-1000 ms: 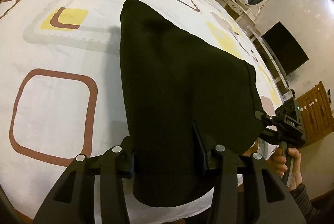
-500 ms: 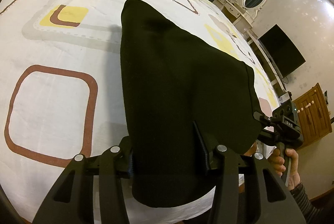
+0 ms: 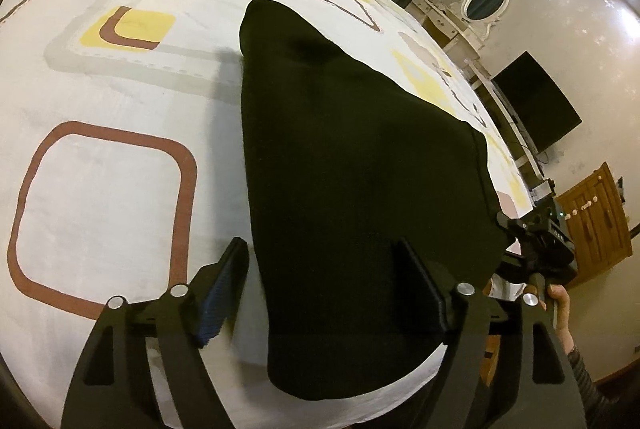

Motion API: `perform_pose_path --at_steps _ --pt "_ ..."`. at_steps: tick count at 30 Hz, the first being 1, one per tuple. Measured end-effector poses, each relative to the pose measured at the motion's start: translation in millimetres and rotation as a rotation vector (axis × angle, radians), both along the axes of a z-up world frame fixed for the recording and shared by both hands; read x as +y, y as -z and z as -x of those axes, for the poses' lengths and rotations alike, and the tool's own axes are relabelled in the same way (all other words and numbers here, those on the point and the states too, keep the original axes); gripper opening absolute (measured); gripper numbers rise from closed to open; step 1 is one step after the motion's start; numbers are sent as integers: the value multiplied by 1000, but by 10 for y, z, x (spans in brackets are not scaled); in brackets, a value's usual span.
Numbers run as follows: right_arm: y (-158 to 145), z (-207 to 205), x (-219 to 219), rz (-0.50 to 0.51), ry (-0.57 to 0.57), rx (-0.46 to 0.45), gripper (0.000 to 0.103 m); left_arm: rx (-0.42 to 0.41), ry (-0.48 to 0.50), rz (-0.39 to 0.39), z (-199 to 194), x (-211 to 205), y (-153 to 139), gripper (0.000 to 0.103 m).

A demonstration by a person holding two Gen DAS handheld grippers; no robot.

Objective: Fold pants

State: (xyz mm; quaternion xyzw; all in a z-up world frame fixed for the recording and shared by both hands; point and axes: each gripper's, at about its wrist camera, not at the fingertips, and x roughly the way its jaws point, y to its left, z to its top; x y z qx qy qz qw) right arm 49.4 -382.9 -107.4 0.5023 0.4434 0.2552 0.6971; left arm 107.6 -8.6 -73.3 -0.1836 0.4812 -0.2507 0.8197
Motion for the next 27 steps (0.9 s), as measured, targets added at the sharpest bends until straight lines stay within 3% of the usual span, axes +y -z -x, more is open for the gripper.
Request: perform_pose_path --at_steps 3,9,11,16,19,27 --pt "-6 27 -49 -28 14 4 46 -5 7 -1 18 6 -6 80" --pt "-68 108 -103 -49 27 -13 62 2 -13 -32 42 5 -36 81" --pt "-91 150 -128 -42 34 -5 63 9 -26 -51 63 1 -65 81" --pt "-114 230 -186 -13 54 32 63 11 -54 -94 184 20 -166 81" --pt "-158 288 -184 16 45 33 69 6 -62 -119 280 19 -212 81" --pt "-252 569 -180 137 49 55 73 -28 -99 -212 560 -22 -342 81"
